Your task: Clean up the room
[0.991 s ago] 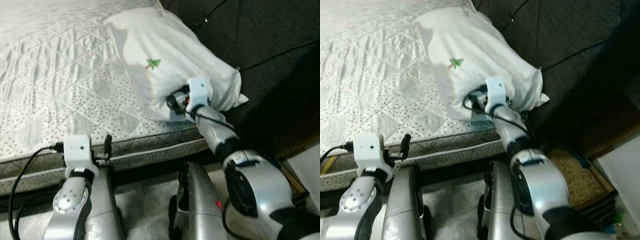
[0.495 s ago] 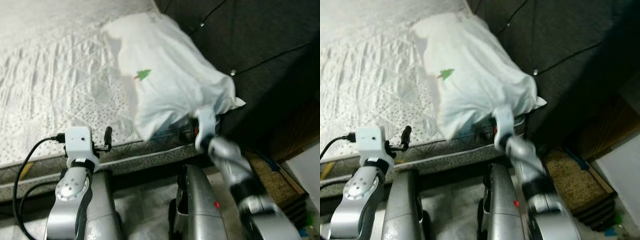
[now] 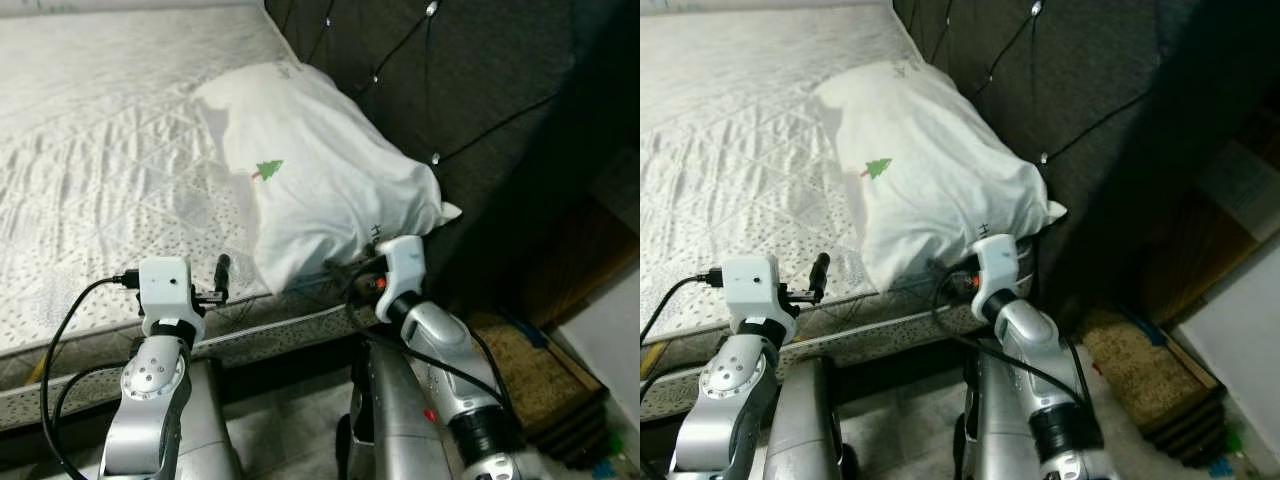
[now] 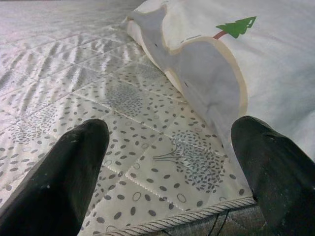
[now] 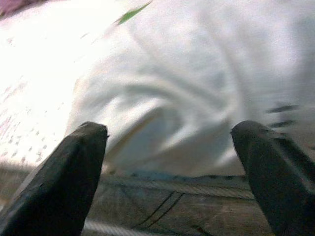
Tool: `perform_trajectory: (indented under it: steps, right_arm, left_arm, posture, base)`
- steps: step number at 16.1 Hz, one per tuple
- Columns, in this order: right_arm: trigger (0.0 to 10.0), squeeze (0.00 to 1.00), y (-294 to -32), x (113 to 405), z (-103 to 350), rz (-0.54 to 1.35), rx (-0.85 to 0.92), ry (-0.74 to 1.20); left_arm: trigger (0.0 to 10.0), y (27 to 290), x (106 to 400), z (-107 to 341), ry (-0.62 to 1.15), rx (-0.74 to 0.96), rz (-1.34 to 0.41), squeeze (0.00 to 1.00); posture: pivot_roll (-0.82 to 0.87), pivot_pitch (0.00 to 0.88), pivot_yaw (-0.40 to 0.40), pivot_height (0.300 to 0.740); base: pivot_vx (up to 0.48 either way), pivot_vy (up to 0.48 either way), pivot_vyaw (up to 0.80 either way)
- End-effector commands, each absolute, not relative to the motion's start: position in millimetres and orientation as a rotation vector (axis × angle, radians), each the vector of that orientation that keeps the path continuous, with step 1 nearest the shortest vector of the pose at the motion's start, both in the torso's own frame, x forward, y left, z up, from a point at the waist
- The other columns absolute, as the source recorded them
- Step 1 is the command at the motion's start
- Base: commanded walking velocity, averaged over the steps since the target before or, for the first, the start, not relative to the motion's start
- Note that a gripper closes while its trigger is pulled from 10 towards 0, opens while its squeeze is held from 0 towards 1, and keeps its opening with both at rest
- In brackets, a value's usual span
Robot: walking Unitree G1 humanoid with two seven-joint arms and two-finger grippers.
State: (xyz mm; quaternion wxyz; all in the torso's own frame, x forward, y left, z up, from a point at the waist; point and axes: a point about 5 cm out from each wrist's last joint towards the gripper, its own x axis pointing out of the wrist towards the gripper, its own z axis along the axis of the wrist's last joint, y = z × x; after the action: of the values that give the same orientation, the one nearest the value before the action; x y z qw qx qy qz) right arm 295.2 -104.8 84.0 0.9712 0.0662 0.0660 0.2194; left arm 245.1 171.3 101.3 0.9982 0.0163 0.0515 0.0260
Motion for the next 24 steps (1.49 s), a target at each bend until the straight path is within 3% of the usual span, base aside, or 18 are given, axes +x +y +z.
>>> perform_trajectory:
  steps: [1,5,6,15,24]
  right_arm:
    - [10.0,1.0,-116.3,298.9,95.3,0.323,0.146,0.064]
    - [10.0,1.0,-118.8,305.8,109.5,0.231,0.138,-0.01]
    - [10.0,0.0,-119.9,305.2,112.3,0.24,0.128,-0.028]
    - [10.0,0.0,-119.9,299.4,109.5,0.189,0.135,-0.029]
    - [10.0,0.0,-113.6,307.8,121.1,0.22,0.144,-0.049]
  left_arm:
    - [10.0,173.9,248.2,100.2,0.093,0.028,0.07,0.0]
    - [10.0,170.9,261.9,105.7,0.042,0.027,0.06,0.0]
    - [10.0,172.7,262.9,108.2,0.025,0.012,0.067,0.0]
    - [10.0,175.2,253.8,104.4,0.005,-0.032,0.093,0.0]
    - [10.0,168.2,257.5,109.4,-0.02,-0.054,0.08,0.0]
  posture:
    - [0.01,0.0,-0.035,0.518]
    - [-0.01,0.0,-0.035,0.518]
    - [-0.01,0.0,-0.038,0.518]
    - [-0.01,0.0,-0.03,0.594]
    - [-0.01,0.0,-0.045,0.711]
  base:
    - [0.0,0.0,0.0]
    - [0.0,0.0,0.0]
    - [0.0,0.0,0.0]
    - [0.0,0.0,-0.04]
    - [0.0,0.0,0.0]
